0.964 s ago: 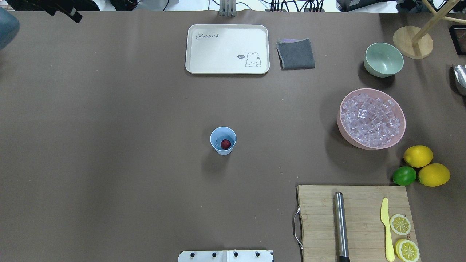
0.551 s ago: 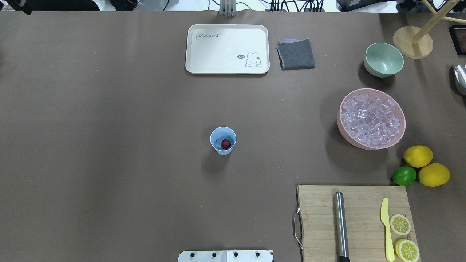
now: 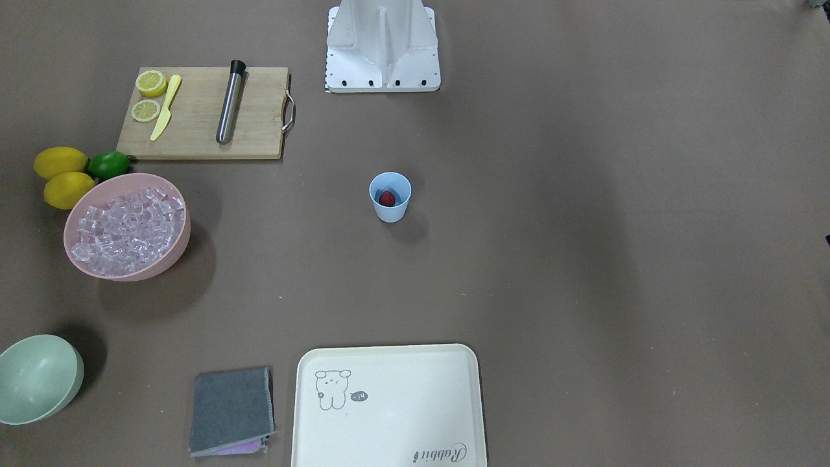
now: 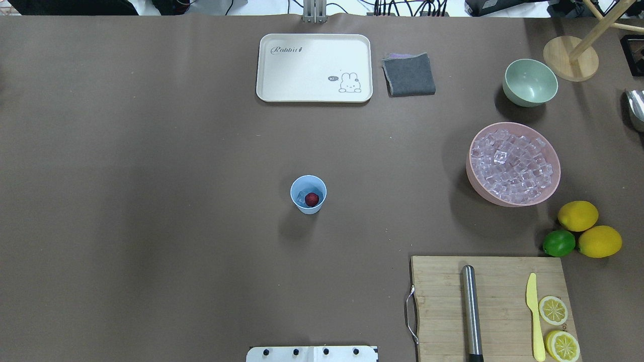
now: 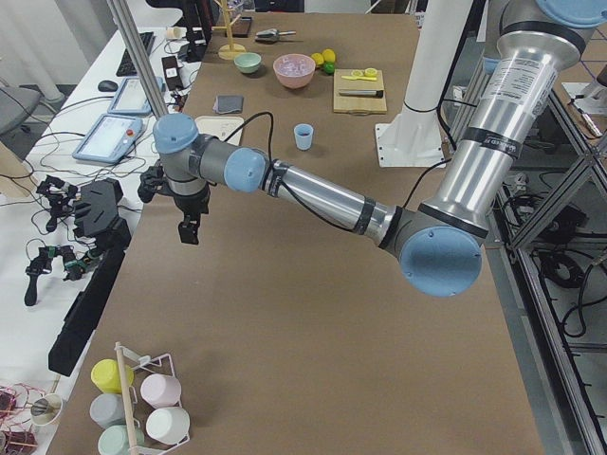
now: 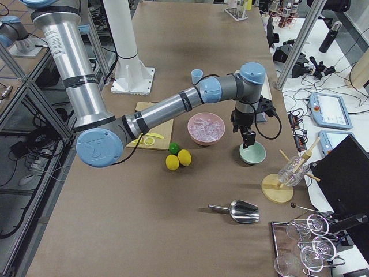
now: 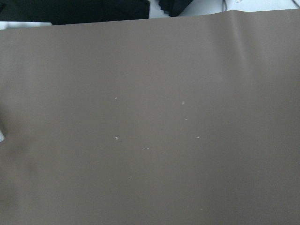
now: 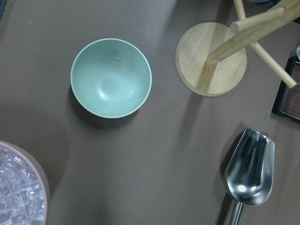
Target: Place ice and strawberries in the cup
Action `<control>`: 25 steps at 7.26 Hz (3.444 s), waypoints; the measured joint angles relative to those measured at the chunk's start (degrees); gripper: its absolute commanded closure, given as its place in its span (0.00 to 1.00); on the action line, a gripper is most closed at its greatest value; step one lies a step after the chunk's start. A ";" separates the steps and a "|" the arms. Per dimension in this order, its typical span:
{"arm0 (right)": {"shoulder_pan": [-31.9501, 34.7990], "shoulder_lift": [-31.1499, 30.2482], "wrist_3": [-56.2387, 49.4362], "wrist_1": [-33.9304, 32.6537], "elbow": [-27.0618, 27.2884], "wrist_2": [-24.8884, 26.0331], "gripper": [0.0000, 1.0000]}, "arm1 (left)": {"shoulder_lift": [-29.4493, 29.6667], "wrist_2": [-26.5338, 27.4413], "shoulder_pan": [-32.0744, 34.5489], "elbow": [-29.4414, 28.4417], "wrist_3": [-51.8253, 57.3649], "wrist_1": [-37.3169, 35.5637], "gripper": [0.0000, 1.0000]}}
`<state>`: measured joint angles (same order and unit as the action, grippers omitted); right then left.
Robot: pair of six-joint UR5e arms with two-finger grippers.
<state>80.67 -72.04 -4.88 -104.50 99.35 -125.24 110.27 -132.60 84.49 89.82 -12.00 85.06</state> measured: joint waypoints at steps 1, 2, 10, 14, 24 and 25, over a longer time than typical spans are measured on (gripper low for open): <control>-0.38 0.06 0.08 0.17 0.23 0.16 0.00 | -1.02 2.91 -0.11 -1.48 0.00 0.00 0.03; -0.59 0.19 0.14 0.25 0.56 0.25 0.00 | -2.16 4.49 -0.16 -2.55 -0.02 0.05 0.03; -3.15 0.78 5.30 0.22 1.46 2.51 0.00 | -8.68 9.02 0.28 1.60 -0.60 0.52 0.03; -3.15 0.34 5.42 -0.11 1.97 1.95 0.00 | -9.04 8.57 -0.13 3.11 -0.36 0.64 0.03; -3.81 0.40 6.74 0.42 1.56 2.03 0.00 | -7.34 8.86 -3.86 2.01 -0.12 2.06 0.02; -3.96 0.54 6.66 0.58 0.41 2.23 0.00 | -6.57 8.86 -4.06 1.28 -0.13 2.14 0.03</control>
<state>76.71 -71.49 1.78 -103.92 99.76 -123.02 103.70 -123.75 80.43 91.10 -12.12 87.20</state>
